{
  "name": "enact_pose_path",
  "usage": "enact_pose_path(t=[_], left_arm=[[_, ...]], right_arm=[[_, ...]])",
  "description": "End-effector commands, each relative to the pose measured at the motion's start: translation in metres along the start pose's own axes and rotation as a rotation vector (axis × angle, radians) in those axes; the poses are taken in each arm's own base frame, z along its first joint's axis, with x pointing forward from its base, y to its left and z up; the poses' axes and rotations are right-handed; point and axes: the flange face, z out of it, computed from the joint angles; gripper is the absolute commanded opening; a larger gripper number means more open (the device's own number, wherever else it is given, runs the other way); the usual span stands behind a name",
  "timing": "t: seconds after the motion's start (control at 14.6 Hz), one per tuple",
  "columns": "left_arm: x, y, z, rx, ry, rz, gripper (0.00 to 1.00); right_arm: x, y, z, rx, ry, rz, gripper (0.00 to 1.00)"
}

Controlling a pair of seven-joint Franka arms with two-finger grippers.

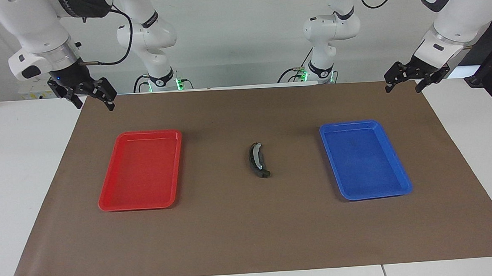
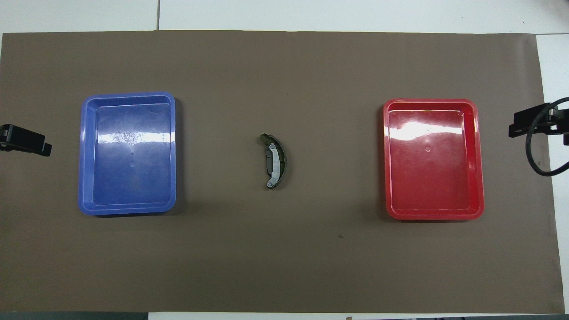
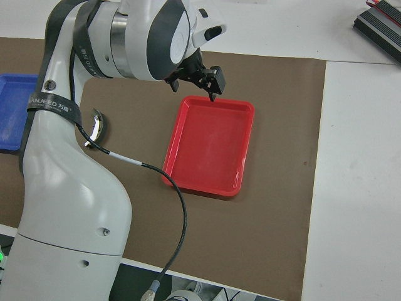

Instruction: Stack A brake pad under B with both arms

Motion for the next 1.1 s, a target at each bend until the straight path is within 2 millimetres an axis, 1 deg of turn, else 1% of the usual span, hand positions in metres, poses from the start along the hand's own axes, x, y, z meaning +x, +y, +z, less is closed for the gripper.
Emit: enact_pose_path(t=[0.0, 0.07, 0.14, 0.21, 0.82, 1.03], left_arm=[[-0.008, -0.001, -0.001, 0.004, 0.011, 0.003, 0.99], [-0.008, 0.0, -0.001, 0.005, 0.011, 0.005, 0.99], [-0.008, 0.0, -0.001, 0.005, 0.011, 0.005, 0.99], [-0.008, -0.001, -0.001, 0.004, 0.011, 0.003, 0.99], [-0.008, 0.0, -0.001, 0.005, 0.011, 0.005, 0.99], [-0.008, 0.0, -0.001, 0.005, 0.011, 0.005, 0.99]], right_arm=[[-0.002, -0.002, -0.005, -0.036, -0.021, -0.038, 1.0], [-0.008, -0.006, -0.004, -0.033, -0.029, -0.04, 1.0], [-0.019, -0.006, 0.0, -0.033, -0.043, -0.042, 1.0], [-0.024, -0.005, 0.005, -0.032, -0.04, -0.047, 1.0], [-0.021, -0.002, 0.005, -0.024, -0.037, -0.039, 1.0], [-0.021, -0.005, 0.001, -0.024, -0.032, -0.039, 1.0]])
